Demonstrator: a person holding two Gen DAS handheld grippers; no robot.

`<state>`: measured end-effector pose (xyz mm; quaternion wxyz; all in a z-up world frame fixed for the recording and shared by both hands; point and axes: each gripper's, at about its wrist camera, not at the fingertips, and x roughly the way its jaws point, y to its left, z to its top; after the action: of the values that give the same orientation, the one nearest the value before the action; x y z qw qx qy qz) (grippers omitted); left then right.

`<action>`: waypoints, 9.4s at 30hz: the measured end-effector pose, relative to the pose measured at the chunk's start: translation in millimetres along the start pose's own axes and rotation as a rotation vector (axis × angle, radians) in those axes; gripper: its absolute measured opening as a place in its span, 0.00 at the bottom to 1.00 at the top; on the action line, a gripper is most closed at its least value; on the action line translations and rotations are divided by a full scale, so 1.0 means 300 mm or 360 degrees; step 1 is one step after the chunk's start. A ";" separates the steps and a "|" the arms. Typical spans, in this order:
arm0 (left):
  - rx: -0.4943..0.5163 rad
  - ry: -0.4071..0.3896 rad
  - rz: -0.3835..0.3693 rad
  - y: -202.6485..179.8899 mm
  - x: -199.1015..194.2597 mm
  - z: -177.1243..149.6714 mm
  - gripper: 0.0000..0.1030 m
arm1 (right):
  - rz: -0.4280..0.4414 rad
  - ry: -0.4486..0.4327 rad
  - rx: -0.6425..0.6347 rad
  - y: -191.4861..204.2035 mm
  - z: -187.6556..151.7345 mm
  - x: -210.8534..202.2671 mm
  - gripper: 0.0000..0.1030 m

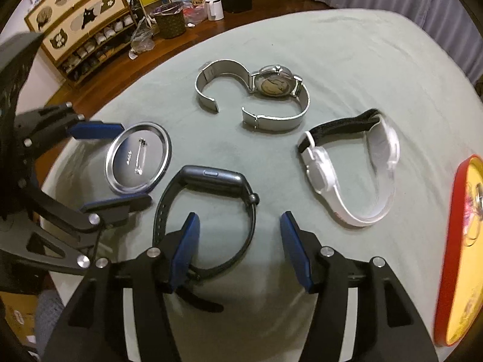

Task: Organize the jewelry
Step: 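Lower the silver button and black band onto the bed beside the watches, then open both tools and raise them back over the tray, then move the right tool to the cartoon badge while the left tool approaches the pink badge, then close the right tool on the cartoon badge's yellow cord while the left tool grips the pink badge, then lift both badges off the tray and carry them toward the bed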

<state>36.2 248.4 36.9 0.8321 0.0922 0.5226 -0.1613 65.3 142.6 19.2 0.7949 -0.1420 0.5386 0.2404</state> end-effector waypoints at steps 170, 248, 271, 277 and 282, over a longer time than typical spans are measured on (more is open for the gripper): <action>0.0363 0.0027 -0.0144 -1.184 0.441 0.850 0.14 | -0.0222 -0.0251 0.0607 -1.284 -0.694 -0.319 0.03; 0.0296 -0.0702 -0.0016 -0.892 -1.030 0.613 0.01 | -0.0556 -0.0924 0.0222 -0.572 -0.462 -1.467 0.03; 0.0140 -0.0540 0.0038 -0.502 -0.785 0.396 0.01 | -0.0295 -0.0748 0.0053 -0.291 -0.223 -1.083 0.03; 0.0142 -0.0469 0.0004 -0.466 -0.637 0.379 0.01 | -0.0250 -0.0659 0.0074 -0.310 -0.192 -0.928 0.03; 0.0134 -0.0413 -0.0016 -0.429 -0.530 0.367 0.01 | -0.0211 -0.0574 0.0099 -0.315 -0.186 -0.794 0.03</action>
<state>17.9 120.4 229.9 0.8873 0.1028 0.4038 -0.1977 -0.4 -18.9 215.1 0.8967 -0.1072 0.3841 0.1921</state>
